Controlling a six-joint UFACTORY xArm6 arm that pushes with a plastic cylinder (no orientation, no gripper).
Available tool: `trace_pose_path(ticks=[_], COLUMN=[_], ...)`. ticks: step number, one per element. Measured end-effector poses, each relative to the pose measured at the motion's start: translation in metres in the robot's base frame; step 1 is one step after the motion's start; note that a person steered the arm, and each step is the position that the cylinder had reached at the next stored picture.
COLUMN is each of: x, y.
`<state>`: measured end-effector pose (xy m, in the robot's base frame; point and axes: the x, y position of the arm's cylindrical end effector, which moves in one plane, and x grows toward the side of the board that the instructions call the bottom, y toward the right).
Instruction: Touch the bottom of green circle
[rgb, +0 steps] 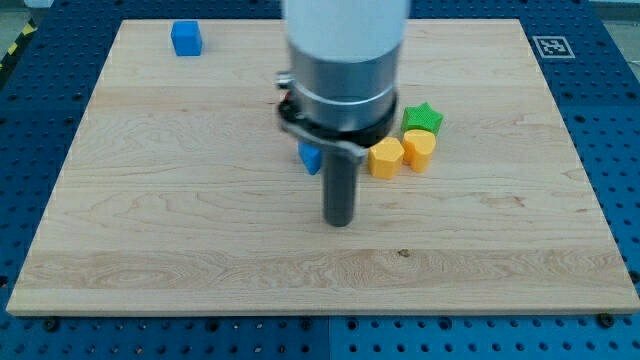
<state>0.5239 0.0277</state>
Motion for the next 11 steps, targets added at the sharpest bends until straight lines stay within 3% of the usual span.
trace_pose_path(ticks=[1,2,3,4,6,8,10,11], x=[-0.038,-0.016,0.044,0.049,-0.032,-0.031,-0.037,-0.019], y=[0.037,0.052,0.049,0.008,-0.061,-0.006,-0.004,-0.009])
